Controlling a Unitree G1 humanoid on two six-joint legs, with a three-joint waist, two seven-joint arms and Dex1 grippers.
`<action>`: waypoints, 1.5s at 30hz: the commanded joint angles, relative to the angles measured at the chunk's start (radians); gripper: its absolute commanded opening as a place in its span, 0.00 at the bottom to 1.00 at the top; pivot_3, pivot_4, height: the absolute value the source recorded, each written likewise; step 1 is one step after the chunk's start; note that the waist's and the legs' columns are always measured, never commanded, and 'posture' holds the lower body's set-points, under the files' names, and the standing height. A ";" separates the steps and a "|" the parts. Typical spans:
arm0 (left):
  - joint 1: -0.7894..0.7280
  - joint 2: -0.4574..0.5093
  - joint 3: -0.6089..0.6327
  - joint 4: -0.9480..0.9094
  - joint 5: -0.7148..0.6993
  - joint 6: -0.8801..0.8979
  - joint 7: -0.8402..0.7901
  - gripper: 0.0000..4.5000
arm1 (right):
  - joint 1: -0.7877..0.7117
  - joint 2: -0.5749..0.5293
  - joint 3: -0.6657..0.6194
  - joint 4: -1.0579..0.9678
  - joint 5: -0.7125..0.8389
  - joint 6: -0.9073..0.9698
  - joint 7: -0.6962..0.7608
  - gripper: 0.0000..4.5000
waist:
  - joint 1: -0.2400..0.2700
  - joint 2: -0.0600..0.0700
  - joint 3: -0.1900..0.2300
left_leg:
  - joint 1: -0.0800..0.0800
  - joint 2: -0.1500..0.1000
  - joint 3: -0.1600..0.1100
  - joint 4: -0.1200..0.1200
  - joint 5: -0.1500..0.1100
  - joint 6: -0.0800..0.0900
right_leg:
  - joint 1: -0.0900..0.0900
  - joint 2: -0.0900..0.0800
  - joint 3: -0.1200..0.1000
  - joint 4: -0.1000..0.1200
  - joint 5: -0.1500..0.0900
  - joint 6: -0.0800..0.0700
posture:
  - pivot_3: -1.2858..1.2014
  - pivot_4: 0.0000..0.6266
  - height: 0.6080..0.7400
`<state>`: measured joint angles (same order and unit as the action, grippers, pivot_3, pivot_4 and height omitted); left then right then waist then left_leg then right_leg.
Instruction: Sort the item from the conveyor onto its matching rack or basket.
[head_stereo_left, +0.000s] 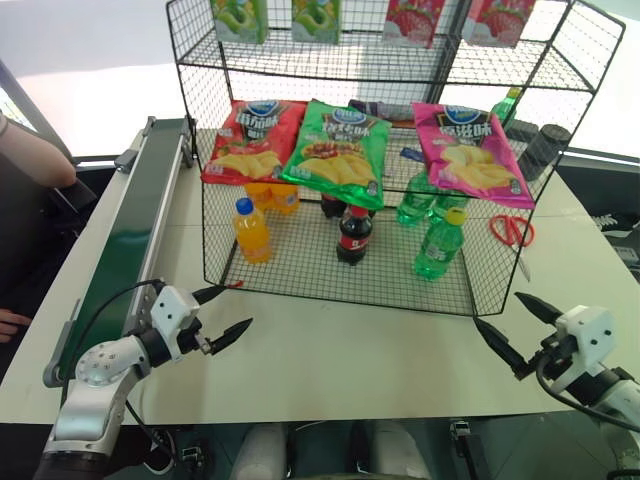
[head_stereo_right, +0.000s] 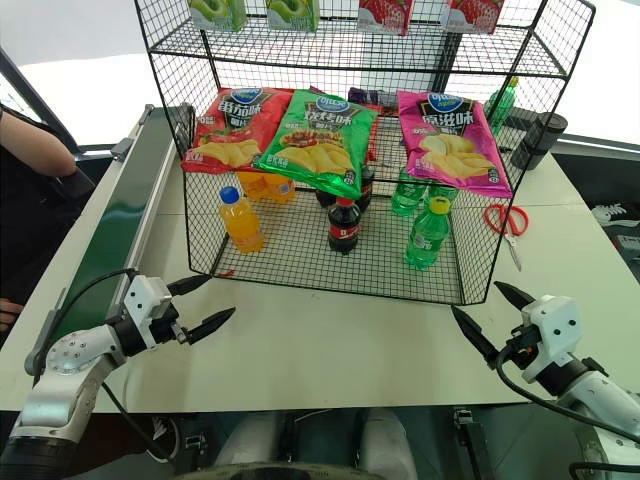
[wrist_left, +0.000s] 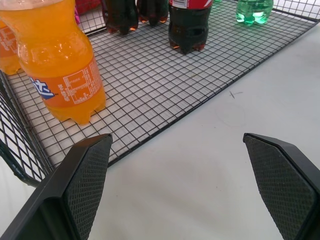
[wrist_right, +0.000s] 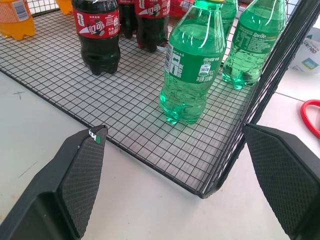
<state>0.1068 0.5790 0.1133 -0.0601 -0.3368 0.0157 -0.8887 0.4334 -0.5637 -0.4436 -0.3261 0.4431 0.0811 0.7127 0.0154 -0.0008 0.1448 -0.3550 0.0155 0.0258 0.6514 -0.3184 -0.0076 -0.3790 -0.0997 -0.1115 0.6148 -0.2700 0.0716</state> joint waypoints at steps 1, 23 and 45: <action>-0.002 0.006 0.008 -0.017 -0.009 -0.009 -0.011 1.00 | -0.004 0.009 -0.014 -0.002 0.000 -0.021 0.000 0.99 | 0.000 0.000 0.000 | 0.000 0.000 0.000 0.000 0.000 0.000 | 0.000 0.000 0.000 0.000 0.000 0.000 | 0.52 0.24 0.88; -0.010 0.000 -0.002 -0.014 0.011 -0.014 0.020 1.00 | -0.024 0.017 -0.001 0.013 -0.016 -0.027 0.001 0.99 | 0.000 0.000 0.000 | 0.000 0.000 0.000 0.000 0.000 0.000 | 0.000 0.000 0.000 0.000 0.000 0.000 | 0.52 0.24 0.88; -0.030 -0.008 -0.012 -0.002 0.022 -0.016 0.022 1.00 | -0.046 0.031 0.021 -0.006 -0.035 -0.014 -0.012 0.99 | -0.001 0.000 0.000 | 0.000 0.000 0.000 0.000 0.000 0.000 | 0.000 0.001 0.000 0.000 0.000 0.000 | 0.52 0.24 0.88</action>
<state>0.0822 0.5710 0.0942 -0.0565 -0.3143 0.0148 -0.8684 0.3925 -0.5366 -0.4145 -0.3048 0.4058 0.0796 0.7059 0.0148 -0.0008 0.1446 -0.3548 0.0155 0.0260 0.6515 -0.3184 -0.0076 -0.3788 -0.0991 -0.1115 0.6152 -0.2699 0.0717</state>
